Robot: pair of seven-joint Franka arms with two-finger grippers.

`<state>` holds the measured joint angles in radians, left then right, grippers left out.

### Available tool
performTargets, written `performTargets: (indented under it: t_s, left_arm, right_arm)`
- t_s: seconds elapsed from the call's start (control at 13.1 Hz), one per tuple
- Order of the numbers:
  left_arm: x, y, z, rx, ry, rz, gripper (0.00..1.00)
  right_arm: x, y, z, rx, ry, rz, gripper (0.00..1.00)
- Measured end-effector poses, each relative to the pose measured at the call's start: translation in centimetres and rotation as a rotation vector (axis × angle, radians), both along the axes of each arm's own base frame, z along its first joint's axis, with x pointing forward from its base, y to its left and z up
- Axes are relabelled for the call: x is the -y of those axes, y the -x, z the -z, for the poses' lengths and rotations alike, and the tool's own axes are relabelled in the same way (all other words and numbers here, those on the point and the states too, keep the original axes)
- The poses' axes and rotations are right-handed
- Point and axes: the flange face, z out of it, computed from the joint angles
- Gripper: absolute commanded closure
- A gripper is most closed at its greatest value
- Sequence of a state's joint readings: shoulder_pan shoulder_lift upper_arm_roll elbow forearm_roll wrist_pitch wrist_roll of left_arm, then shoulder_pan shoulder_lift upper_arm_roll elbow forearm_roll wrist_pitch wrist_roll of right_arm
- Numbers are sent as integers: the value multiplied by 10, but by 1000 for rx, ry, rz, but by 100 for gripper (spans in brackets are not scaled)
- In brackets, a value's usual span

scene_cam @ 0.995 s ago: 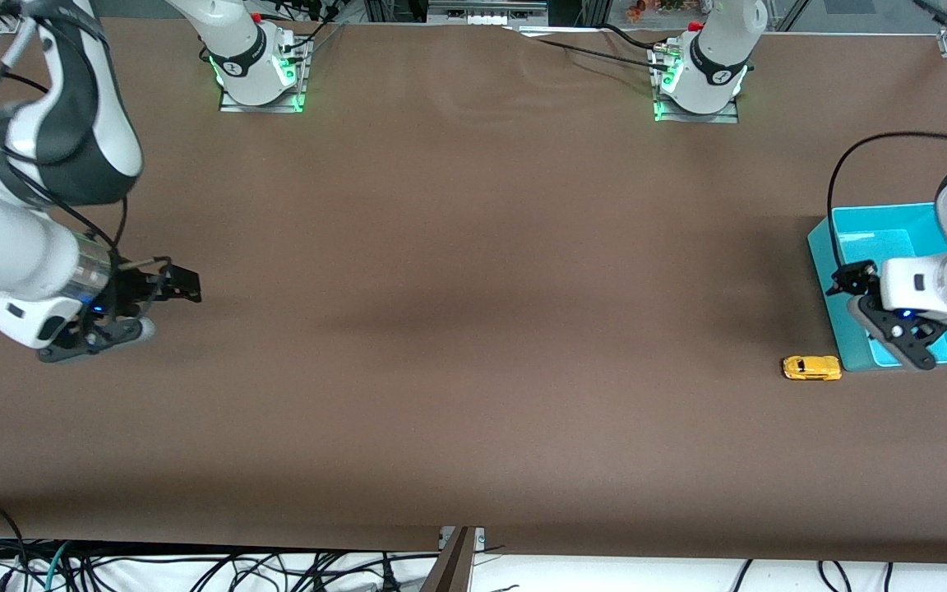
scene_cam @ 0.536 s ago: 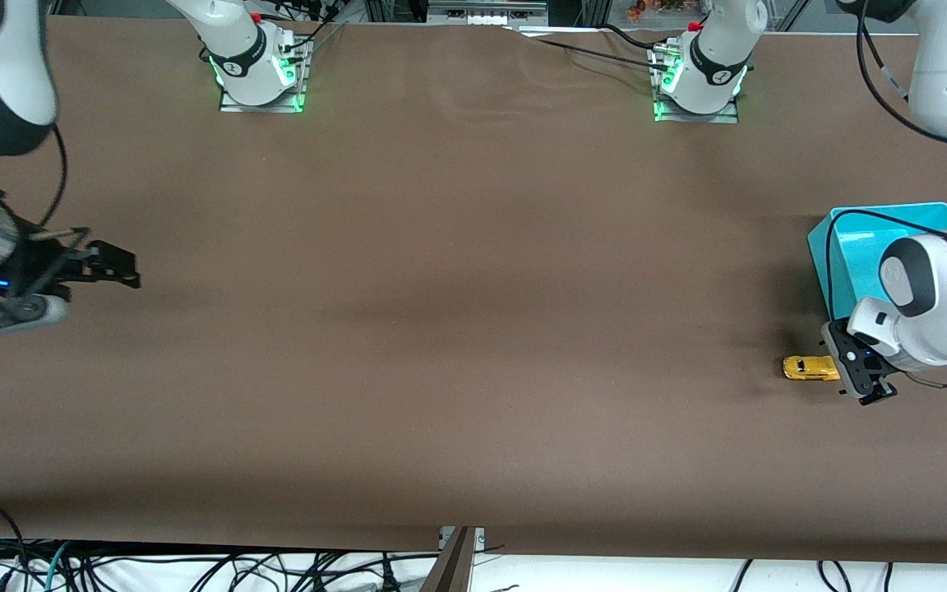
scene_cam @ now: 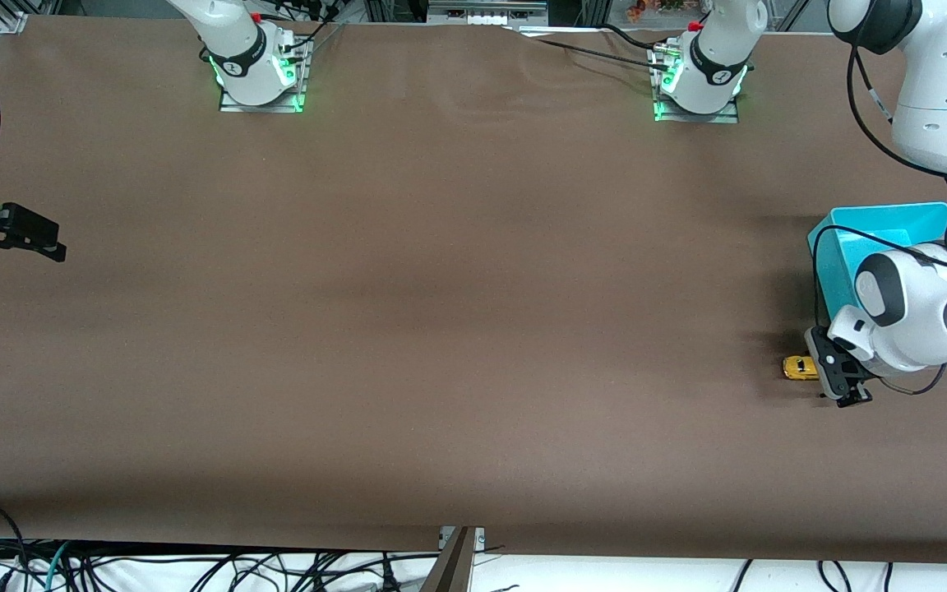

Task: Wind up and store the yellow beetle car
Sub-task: 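Lower the left gripper onto the car while the right gripper withdraws, then grasp the car with the left gripper and lift it over the bin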

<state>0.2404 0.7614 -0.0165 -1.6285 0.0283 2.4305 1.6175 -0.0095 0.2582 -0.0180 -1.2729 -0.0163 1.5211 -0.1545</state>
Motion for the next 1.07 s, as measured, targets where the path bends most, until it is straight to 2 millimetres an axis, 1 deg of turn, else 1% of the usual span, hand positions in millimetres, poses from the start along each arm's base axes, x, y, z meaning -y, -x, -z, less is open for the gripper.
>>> performTargets:
  t_s: [0.08, 0.31, 0.38, 0.46, 0.54, 0.61, 0.69, 0.77, 0.84, 0.92, 1.0, 1.07]
  left_arm:
    - [0, 0, 1, -1, 0, 2, 83]
    - [2, -3, -4, 8, -2, 11, 83]
    - [3, -5, -10, 10, -1, 13, 83]
    - [5, -7, -21, -7, 4, 16, 83]
    - [9, -8, -41, -42, 13, 19, 83]
    - [15, -8, -69, -78, 21, 23, 83]
    - [25, -7, -103, -118, 31, 28, 82]
    - [37, -2, -138, -165, 38, 23, 80]
    - [44, 8, -171, -211, 40, 18, 80]
    - [41, 20, -193, -251, 38, 12, 80]
    - [25, 32, -208, -284, 23, 11, 81]
    - [3, 40, -214, -302, -5, 26, 82]
  right_arm:
    - [2, 3, 2, -20, 0, 4, 0]
    - [1, 15, 6, -71, 1, 61, 0]
    - [0, 18, 6, -83, 1, 79, 0]
    - [0, 21, 6, -91, 2, 85, 0]
    - [3, 23, 7, -97, 2, 90, 0]
    - [6, 25, 8, -102, 2, 98, 0]
    - [8, 27, 8, -106, 2, 105, 0]
    - [10, 28, 9, -111, 2, 111, 0]
    - [11, 30, 10, -118, 2, 116, 0]
    - [12, 30, 12, -125, 2, 121, 0]
    - [14, 31, 15, -131, 2, 126, 0]
    - [16, 31, 17, -136, 2, 129, 0]
